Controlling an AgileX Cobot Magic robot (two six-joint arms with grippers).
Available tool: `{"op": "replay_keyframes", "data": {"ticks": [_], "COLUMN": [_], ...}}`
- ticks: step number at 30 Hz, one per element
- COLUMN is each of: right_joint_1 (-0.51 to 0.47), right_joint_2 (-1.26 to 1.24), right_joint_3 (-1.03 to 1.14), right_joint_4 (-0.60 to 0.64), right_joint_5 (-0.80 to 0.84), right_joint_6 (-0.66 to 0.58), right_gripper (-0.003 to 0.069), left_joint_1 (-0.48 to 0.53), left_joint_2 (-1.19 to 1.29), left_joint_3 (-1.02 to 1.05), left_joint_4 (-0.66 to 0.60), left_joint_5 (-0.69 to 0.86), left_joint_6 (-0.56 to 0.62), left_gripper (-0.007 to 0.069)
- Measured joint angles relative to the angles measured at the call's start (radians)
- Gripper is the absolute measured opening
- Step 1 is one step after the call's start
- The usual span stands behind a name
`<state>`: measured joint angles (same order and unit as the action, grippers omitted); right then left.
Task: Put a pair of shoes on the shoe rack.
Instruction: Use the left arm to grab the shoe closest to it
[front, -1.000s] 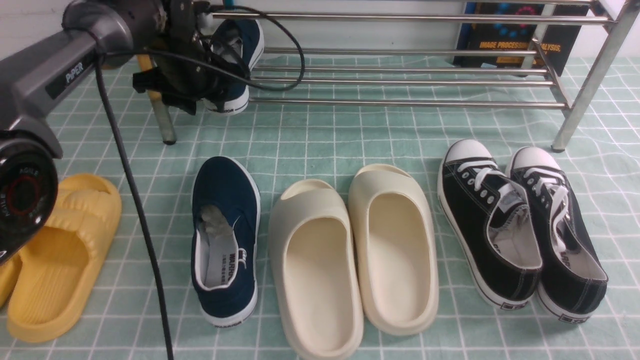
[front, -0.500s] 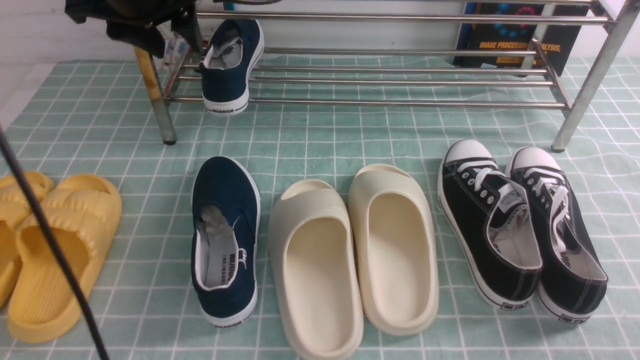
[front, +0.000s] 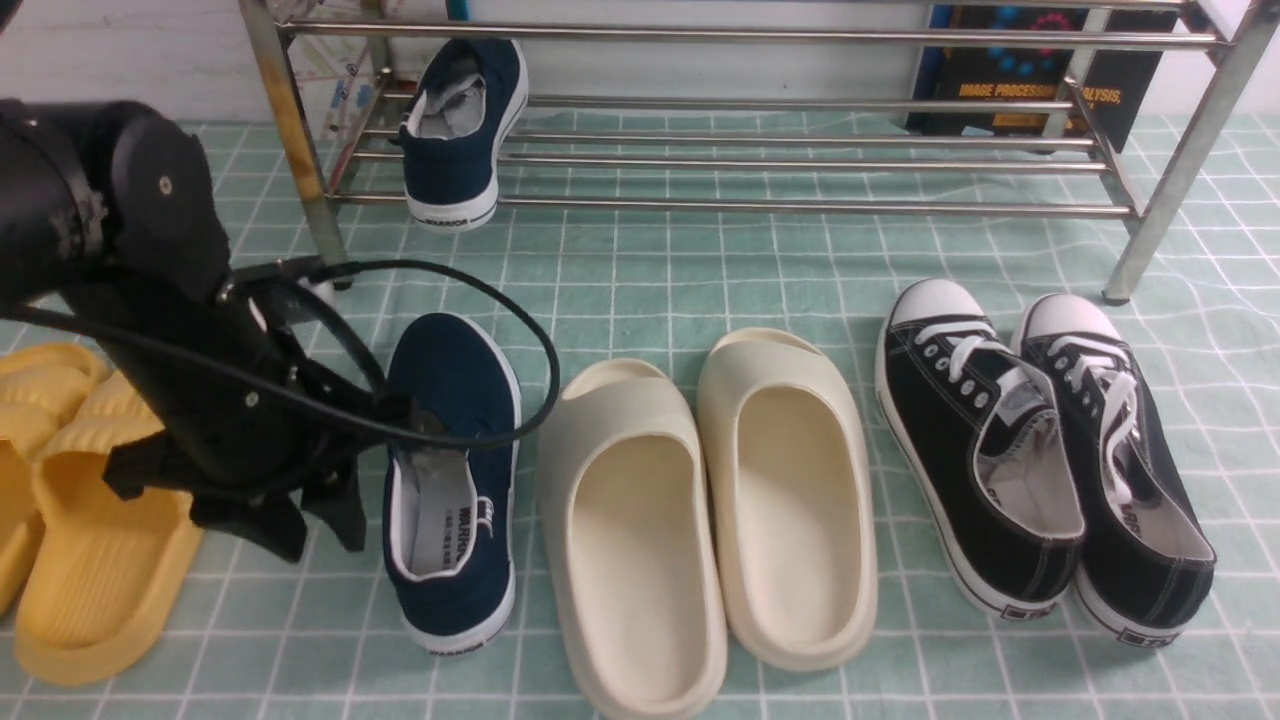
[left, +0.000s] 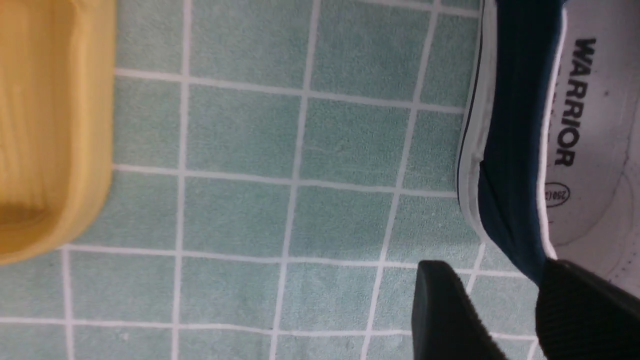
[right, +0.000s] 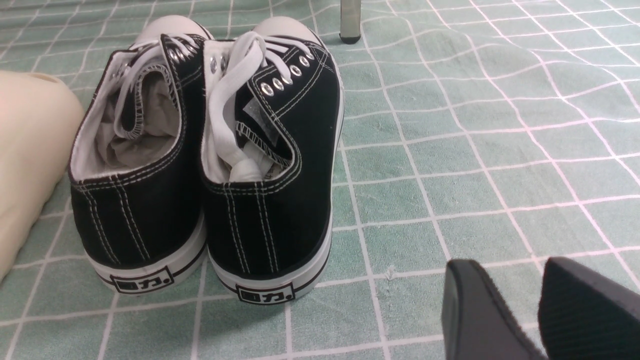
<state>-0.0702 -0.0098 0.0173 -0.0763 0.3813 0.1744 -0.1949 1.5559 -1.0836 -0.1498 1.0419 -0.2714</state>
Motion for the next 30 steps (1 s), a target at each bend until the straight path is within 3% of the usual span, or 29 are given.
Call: {"op": "replay_keyframes", "data": {"ticks": [10,21,24,30], "right_joint_1": [0.0,0.0,0.0,0.0], "right_joint_2": [0.0,0.0,0.0,0.0], "right_joint_3": [0.0,0.0,0.0,0.0], "right_joint_4": [0.0,0.0,0.0,0.0], "right_joint_5": [0.0,0.0,0.0,0.0], "right_joint_6": [0.0,0.0,0.0,0.0], "right_gripper": [0.0239,0.0239,0.0239,0.0239], "left_joint_1": [0.0,0.0,0.0,0.0], "left_joint_2": [0.019,0.145,0.163,0.164], "left_joint_3": [0.02,0.02,0.02,0.001], "left_joint_4": [-0.04,-0.12,-0.133,-0.122], "left_joint_5": [-0.18,-0.226,-0.225,-0.202], "left_joint_6": [0.01,0.061,0.099,0.148], "left_gripper": [0.0269,0.0267,0.0234,0.0032]}}
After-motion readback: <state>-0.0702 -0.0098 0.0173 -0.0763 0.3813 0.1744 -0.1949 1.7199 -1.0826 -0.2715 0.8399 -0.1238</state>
